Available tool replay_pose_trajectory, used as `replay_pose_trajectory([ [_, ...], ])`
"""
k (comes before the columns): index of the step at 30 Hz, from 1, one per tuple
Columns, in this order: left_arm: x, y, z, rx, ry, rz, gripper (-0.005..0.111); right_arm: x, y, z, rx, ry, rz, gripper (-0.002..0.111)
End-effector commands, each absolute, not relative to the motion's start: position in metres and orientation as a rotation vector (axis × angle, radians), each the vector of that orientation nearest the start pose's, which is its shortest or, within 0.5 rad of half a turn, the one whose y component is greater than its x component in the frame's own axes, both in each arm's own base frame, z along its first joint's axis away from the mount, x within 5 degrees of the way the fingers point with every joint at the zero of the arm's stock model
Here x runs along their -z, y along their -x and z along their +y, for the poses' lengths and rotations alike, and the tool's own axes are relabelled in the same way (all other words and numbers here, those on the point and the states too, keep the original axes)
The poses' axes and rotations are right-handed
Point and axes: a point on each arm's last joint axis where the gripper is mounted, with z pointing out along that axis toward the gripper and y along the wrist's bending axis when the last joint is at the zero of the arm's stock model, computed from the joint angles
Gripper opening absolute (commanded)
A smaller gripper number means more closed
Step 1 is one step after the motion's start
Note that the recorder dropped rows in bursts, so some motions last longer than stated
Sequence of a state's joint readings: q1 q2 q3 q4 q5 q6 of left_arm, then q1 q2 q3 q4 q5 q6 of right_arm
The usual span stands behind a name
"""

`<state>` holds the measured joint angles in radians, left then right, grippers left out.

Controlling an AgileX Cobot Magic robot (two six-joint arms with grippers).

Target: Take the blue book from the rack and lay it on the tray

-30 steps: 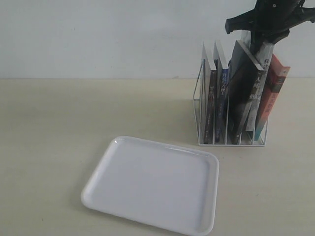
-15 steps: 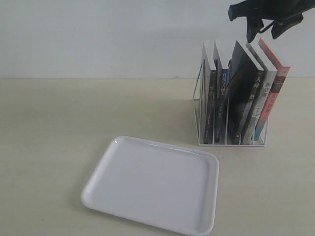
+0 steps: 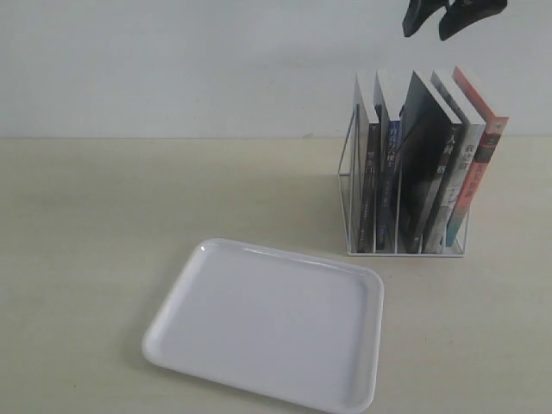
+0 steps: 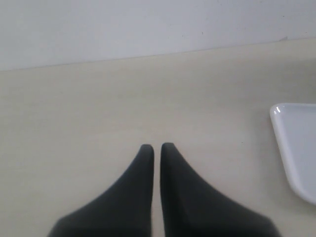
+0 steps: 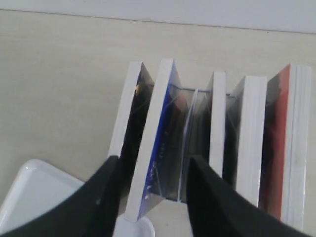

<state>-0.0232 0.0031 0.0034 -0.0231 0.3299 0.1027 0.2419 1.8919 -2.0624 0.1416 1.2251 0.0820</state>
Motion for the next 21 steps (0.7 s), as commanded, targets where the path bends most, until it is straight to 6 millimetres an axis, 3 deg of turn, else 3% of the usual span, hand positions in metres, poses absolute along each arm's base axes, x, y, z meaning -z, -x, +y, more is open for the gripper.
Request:
replay_pose_trajectory([
  [1, -0.185, -0.054, -0.002, -0.035, -0.097, 1.795, 0.005, -0.394, -0.397, 0.114, -0.363, 0.238, 2.523, 0.028],
  [7, -0.185, -0.054, -0.002, -0.035, -0.097, 1.795, 0.005, -0.387, -0.400, 0.123, -0.433, 0.245, 2.542, 0.048],
  [15, -0.185, -0.054, -0.002, -0.035, -0.097, 1.795, 0.005, -0.369, -0.402, 0.147, -0.377, 0.330, 2.580, 0.046],
  [21, -0.185, -0.054, -0.002, -0.035, -0.097, 1.795, 0.005, -0.368, -0.404, 0.143, -0.236, 0.272, 2.585, 0.046],
])
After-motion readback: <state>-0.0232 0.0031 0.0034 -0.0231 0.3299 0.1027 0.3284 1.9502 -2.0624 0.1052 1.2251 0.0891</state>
